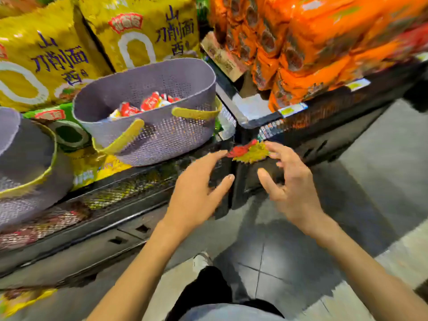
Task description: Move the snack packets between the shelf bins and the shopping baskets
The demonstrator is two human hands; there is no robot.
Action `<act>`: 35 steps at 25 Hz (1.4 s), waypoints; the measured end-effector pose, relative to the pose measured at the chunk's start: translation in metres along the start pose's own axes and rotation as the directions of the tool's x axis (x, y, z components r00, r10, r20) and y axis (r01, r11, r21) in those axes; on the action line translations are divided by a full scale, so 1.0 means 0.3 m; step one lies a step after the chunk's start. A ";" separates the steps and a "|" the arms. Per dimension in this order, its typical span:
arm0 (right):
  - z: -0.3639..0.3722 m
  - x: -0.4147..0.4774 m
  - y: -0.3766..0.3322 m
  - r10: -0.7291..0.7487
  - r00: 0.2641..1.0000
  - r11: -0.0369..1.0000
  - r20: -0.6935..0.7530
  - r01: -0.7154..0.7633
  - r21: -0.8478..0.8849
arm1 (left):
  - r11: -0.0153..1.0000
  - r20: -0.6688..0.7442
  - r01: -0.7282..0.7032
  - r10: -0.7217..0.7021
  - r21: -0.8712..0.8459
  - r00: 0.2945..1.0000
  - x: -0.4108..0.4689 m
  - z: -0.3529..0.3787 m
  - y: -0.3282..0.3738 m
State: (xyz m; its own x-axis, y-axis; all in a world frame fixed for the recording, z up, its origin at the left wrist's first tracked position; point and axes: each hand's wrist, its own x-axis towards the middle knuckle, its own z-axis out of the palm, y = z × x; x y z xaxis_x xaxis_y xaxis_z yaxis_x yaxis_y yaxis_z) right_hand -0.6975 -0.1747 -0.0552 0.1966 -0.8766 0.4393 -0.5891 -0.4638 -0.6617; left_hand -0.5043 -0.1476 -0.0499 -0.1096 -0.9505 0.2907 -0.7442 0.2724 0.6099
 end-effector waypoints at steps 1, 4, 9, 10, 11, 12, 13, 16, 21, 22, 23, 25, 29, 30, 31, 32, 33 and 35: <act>-0.027 -0.112 0.051 0.116 0.993 0.993 0.017 -0.116 -0.015 | 0.999 0.102 0.039 -0.036 -0.028 0.994 -0.041 0.080 0.017; -0.091 -0.448 0.167 0.476 0.878 0.879 0.037 -0.475 -0.046 | 0.977 0.370 0.180 -0.125 -0.118 0.920 -0.165 0.307 0.062; -0.190 -0.879 0.236 0.809 0.583 0.584 -0.076 -0.812 -0.003 | 0.948 0.672 0.274 -0.098 -0.161 0.734 -0.280 0.576 0.195; -0.216 -0.943 0.242 0.848 0.518 0.523 -0.113 -0.852 0.028 | 0.951 0.713 0.261 -0.068 -0.165 0.698 -0.288 0.620 0.235; -0.242 -0.997 0.247 0.877 0.456 0.470 -0.154 -0.880 0.067 | 0.953 0.745 0.248 -0.038 -0.172 0.666 -0.293 0.661 0.273; -0.267 -1.043 0.253 0.898 0.394 0.419 -0.194 -0.902 0.105 | 0.957 0.775 0.233 -0.015 -0.172 0.632 -0.294 0.701 0.304; -0.294 -1.082 0.259 0.914 0.332 0.370 -0.233 -0.918 0.142 | 0.964 0.804 0.208 0.012 -0.168 0.594 -0.293 0.740 0.340; -0.383 -1.177 0.293 0.933 0.176 0.259 -0.313 -0.934 0.248 | 0.979 0.879 0.113 0.097 -0.168 0.467 -0.283 0.866 0.441; -0.579 -1.341 0.429 0.907 -0.059 0.112 -0.417 -0.921 0.373 | 0.985 0.952 -0.042 0.172 -0.166 0.254 -0.278 1.164 0.696; -0.632 -1.372 0.459 0.891 -0.099 0.093 -0.442 -0.915 0.392 | 0.980 0.960 -0.082 0.193 -0.179 0.202 -0.276 1.240 0.770; -0.687 -1.400 0.486 0.872 -0.161 0.061 -0.462 -0.901 0.429 | 0.973 0.965 -0.121 0.215 -0.197 0.151 -0.272 1.318 0.851; -0.773 -1.439 0.509 0.840 -0.269 0.005 -0.471 -0.865 0.502 | 0.954 0.963 -0.167 0.262 -0.249 0.060 -0.273 1.431 1.009; -0.896 -1.575 0.497 0.706 -0.526 -0.103 -0.475 -0.739 0.666 | 0.885 0.916 -0.258 0.338 -0.387 -0.215 -0.362 1.660 1.386; -0.899 -1.605 0.477 0.670 -0.579 -0.124 -0.465 -0.705 0.698 | 0.860 0.894 -0.286 0.345 -0.423 -0.285 -0.402 1.704 1.470; -0.899 -1.637 0.456 0.632 -0.626 -0.138 -0.456 -0.670 0.729 | 0.830 0.865 -0.308 0.353 -0.465 -0.356 -0.450 1.739 1.552; -0.901 -1.669 0.436 0.596 -0.673 -0.151 -0.438 -0.629 0.763 | 0.800 0.836 -0.328 0.354 -0.503 -0.419 -0.505 1.773 1.627; -0.901 -1.696 0.421 0.570 -0.712 -0.164 -0.411 -0.589 0.792 | 0.776 0.813 -0.340 0.355 -0.531 -0.461 -0.555 1.802 1.690; -0.897 -1.758 0.400 0.516 -0.778 -0.177 -0.358 -0.506 0.844 | 0.728 0.772 -0.364 0.352 -0.581 -0.529 -0.668 1.851 1.794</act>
State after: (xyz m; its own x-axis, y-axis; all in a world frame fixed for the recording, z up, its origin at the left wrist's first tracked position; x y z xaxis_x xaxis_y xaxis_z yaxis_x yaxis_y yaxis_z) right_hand -1.0829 0.2665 -0.2028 -0.7375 0.4888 -0.4660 0.6666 0.4166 -0.6181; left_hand -1.2486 0.1065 -0.1894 -0.7130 0.4833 -0.5080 -0.1184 0.6311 0.7666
